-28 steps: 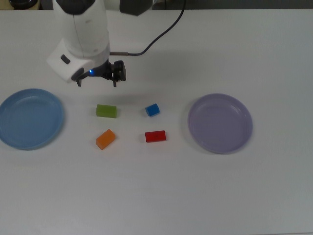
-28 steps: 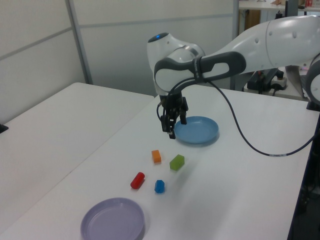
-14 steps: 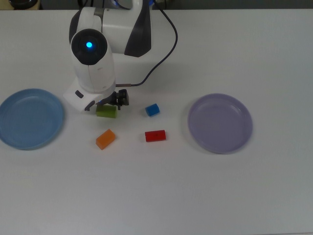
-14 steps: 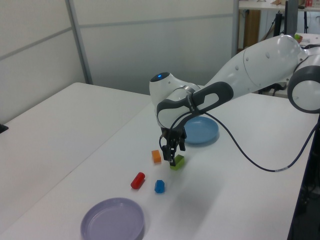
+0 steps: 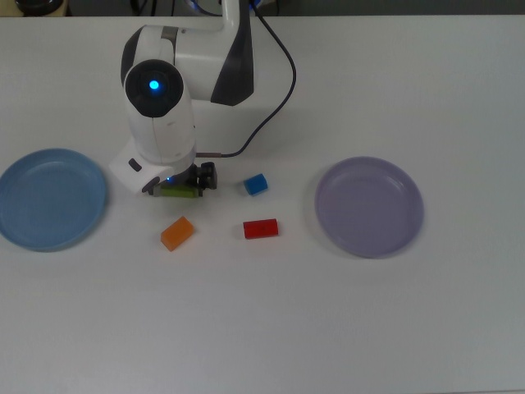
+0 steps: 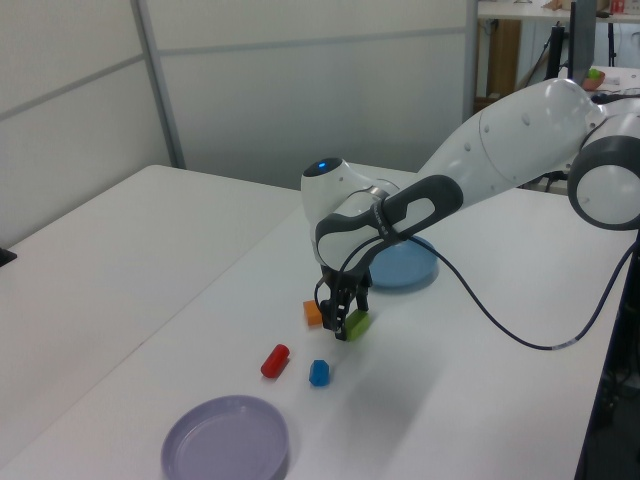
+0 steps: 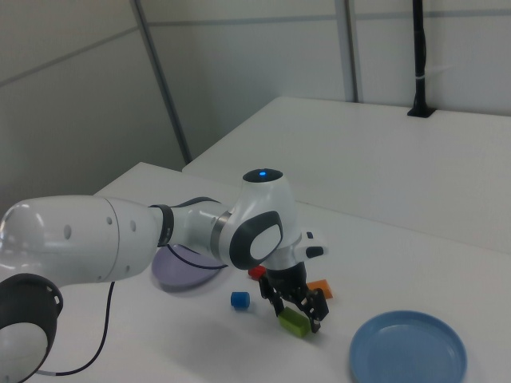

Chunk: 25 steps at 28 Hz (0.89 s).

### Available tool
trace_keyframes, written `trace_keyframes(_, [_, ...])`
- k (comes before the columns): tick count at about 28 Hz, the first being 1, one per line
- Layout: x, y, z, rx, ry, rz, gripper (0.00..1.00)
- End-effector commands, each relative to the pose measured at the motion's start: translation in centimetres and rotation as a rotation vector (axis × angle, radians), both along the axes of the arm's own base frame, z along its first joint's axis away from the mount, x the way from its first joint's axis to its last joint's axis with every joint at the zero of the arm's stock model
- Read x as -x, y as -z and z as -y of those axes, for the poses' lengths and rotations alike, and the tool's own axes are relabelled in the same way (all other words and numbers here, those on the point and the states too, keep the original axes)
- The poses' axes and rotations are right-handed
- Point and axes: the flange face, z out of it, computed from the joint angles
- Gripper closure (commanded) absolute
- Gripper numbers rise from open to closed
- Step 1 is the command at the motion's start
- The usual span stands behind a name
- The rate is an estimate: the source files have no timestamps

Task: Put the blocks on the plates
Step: 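Close the gripper on the green block, then carry the green block onto the light blue plate and release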

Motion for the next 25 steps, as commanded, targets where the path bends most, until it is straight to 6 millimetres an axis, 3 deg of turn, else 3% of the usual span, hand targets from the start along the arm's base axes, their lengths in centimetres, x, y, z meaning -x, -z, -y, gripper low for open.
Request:
trace_keyframes(1, [-0.1, 0.0, -0.2, -0.004, 0.022, 0.024, 0.57])
trace_keyframes(5, [-0.1, -0.7, 0.0, -0.011, 0.028, 0.03, 0.87])
trace_keyframes(13, [0.0, -4.1, 1.1, -0.016, 0.053, 0.031, 0.88])
trace_keyframes(18, [-0.8, -7.2, 4.5, -0.01, 0.103, 0.071, 0.88])
trace_keyframes(19, [-0.8, -7.7, 6.5, -0.012, 0.13, 0.083, 0.88])
trace_keyframes(23, [-0.3, -7.5, 10.6, -0.01, 0.186, 0.096, 0.87])
trace_keyframes(25, [0.0, -6.0, 13.5, -0.001, 0.224, 0.104, 0.87])
